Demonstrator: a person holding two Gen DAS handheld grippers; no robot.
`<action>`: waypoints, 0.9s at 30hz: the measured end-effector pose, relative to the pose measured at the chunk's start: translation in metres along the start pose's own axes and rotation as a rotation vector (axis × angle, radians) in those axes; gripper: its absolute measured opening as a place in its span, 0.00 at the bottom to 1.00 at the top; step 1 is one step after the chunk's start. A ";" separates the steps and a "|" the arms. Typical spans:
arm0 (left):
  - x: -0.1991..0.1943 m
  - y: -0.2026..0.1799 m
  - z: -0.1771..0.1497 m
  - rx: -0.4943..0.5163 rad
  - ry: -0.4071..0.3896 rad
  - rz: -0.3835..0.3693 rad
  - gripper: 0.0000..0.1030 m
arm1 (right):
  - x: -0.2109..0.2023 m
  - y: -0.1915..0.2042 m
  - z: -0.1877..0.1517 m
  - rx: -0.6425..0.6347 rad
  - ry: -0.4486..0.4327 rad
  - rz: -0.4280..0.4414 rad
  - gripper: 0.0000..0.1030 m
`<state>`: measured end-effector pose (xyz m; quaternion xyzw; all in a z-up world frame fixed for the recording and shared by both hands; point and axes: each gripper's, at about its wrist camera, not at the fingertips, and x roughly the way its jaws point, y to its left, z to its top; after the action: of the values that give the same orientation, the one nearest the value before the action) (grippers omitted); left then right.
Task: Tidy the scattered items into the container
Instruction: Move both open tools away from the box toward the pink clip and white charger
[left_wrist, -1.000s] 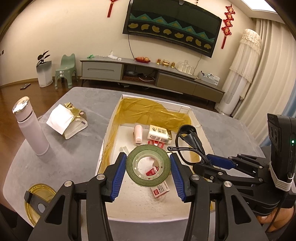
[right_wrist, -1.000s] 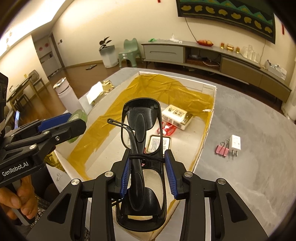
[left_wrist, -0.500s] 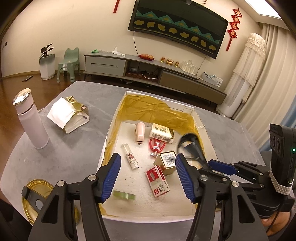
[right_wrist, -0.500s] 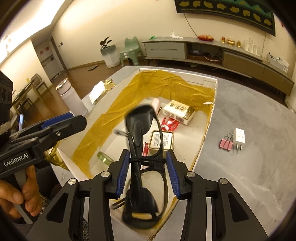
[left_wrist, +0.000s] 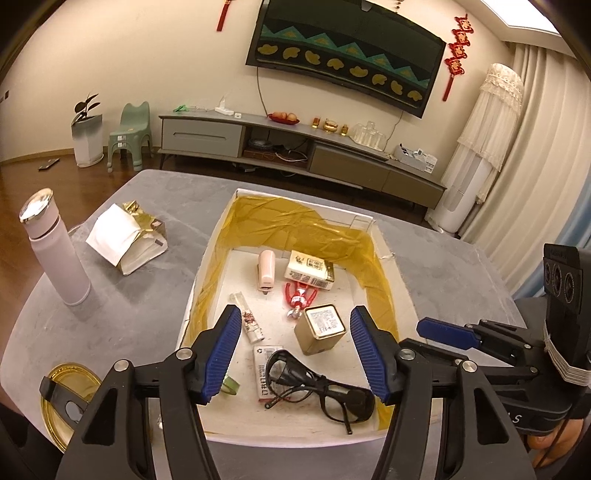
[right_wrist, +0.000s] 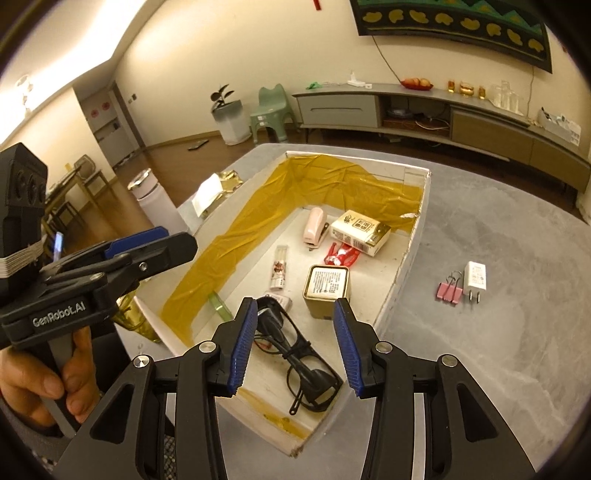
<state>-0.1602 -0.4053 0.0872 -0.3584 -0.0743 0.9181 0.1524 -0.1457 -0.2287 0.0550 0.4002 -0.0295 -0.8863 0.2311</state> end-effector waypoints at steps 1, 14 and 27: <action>-0.001 -0.003 0.000 0.008 -0.002 -0.001 0.61 | -0.004 -0.003 -0.001 -0.002 -0.006 0.014 0.44; 0.002 -0.059 0.000 0.150 -0.018 -0.038 0.61 | -0.037 -0.044 -0.037 -0.015 -0.083 0.171 0.44; 0.028 -0.135 -0.006 0.280 0.022 -0.116 0.61 | -0.030 -0.114 -0.056 0.145 -0.060 0.122 0.45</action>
<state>-0.1452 -0.2687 0.0976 -0.3386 0.0357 0.9052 0.2545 -0.1324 -0.1068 0.0106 0.3868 -0.1247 -0.8776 0.2543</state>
